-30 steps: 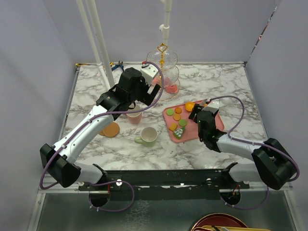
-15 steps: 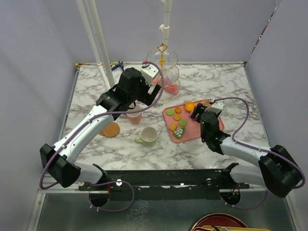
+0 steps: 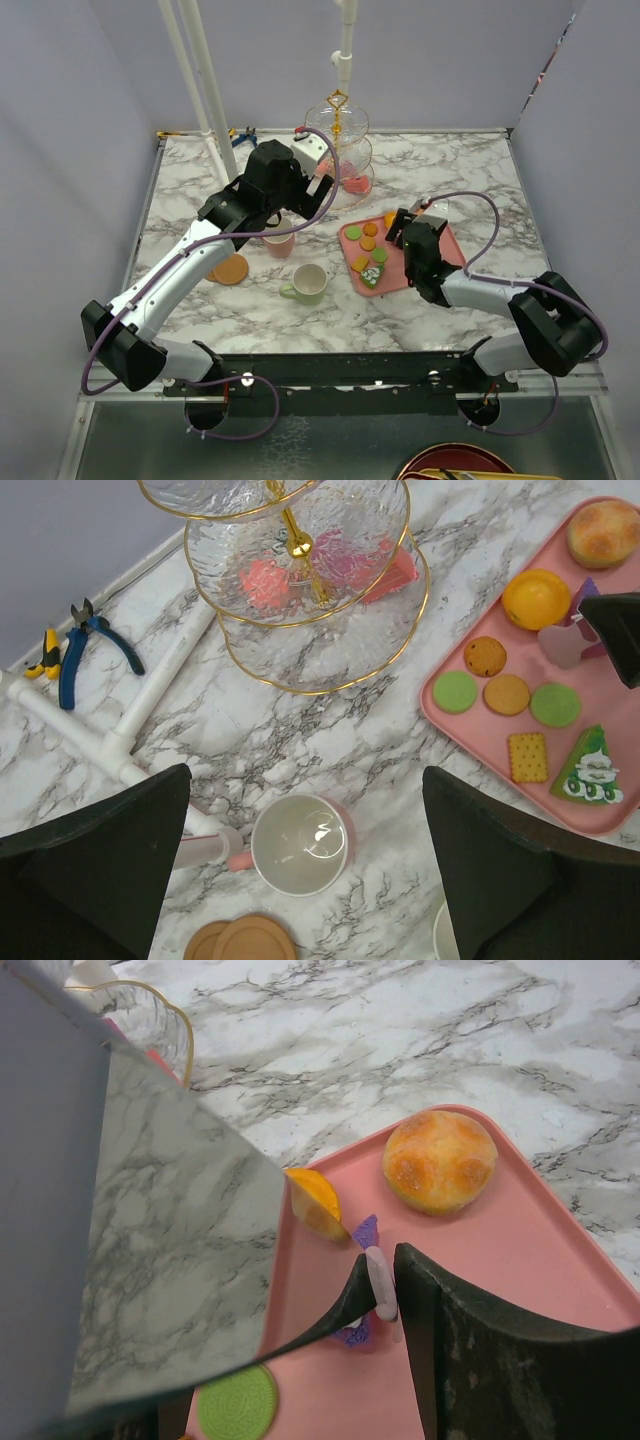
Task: Serve the afternoon tea
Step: Pick up the desert from the tray.
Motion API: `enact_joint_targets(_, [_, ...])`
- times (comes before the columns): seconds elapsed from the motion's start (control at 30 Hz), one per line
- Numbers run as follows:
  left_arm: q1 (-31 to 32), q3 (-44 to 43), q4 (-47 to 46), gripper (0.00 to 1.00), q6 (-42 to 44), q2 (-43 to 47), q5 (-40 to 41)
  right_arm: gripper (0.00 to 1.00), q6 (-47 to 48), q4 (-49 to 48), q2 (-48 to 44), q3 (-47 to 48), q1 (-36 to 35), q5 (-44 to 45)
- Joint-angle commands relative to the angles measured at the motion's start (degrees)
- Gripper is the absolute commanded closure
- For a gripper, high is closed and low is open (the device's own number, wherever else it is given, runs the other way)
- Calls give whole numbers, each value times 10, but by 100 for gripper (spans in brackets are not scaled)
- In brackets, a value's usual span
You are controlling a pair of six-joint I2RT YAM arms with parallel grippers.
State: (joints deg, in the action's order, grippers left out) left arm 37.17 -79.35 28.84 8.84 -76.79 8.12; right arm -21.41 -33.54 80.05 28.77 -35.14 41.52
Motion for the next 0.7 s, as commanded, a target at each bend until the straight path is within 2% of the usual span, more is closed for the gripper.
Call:
enact_joint_targets(0.0, [-2,-16,-5,1,1,16,-3,29,-17,-32,8,-4,3,45])
enact_joint_targets(0.4, [-2,-15,-7,1,0,11,-7,34,12,-34,-52,-54,8,92])
enact_joint_targets(0.67, [-2,-12,-8,1,0,14,-10,35,33,-56,-57,-60,12,48])
